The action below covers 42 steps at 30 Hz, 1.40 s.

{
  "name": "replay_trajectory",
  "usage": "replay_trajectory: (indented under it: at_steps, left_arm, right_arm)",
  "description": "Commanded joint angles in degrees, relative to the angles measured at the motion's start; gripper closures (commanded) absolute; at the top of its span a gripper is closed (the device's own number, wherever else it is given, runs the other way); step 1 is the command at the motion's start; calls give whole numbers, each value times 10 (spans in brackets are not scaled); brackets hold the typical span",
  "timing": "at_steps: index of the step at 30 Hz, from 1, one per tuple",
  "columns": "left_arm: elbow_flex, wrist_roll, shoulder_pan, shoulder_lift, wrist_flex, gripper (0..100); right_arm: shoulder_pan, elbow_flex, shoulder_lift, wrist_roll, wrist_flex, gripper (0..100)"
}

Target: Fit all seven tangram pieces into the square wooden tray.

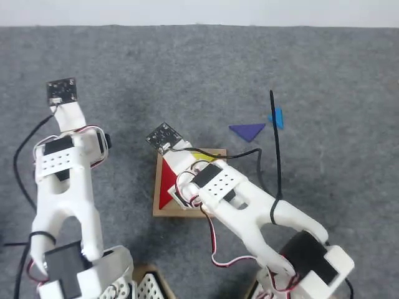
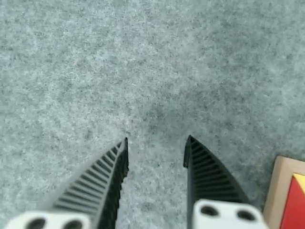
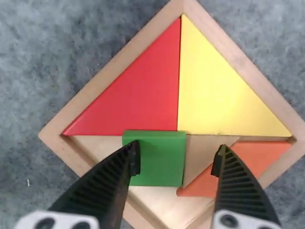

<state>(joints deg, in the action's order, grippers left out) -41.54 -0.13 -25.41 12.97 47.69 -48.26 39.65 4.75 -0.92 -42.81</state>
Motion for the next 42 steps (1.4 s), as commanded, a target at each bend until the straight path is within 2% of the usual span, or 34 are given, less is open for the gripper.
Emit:
replay_trajectory:
  at_steps: [1,12,23,32,42]
  left_arm:
    - [5,-3,-3,4,-10,811]
    - [5,-3,-3,4,-10,811]
    - [5,-3,-3,4,-10,811]
    - [4,-3,-3,4,-10,811]
    - [4,-3,-2,4,-10,811]
  right_arm:
    - [2,2,5,-11,-9,750]
    - [4,-2,11,-18,-36,750]
    - [7,-8,64,42,46,750]
    - [8,-11,-5,25,55,750]
    - [10,-9,39,18,26,750]
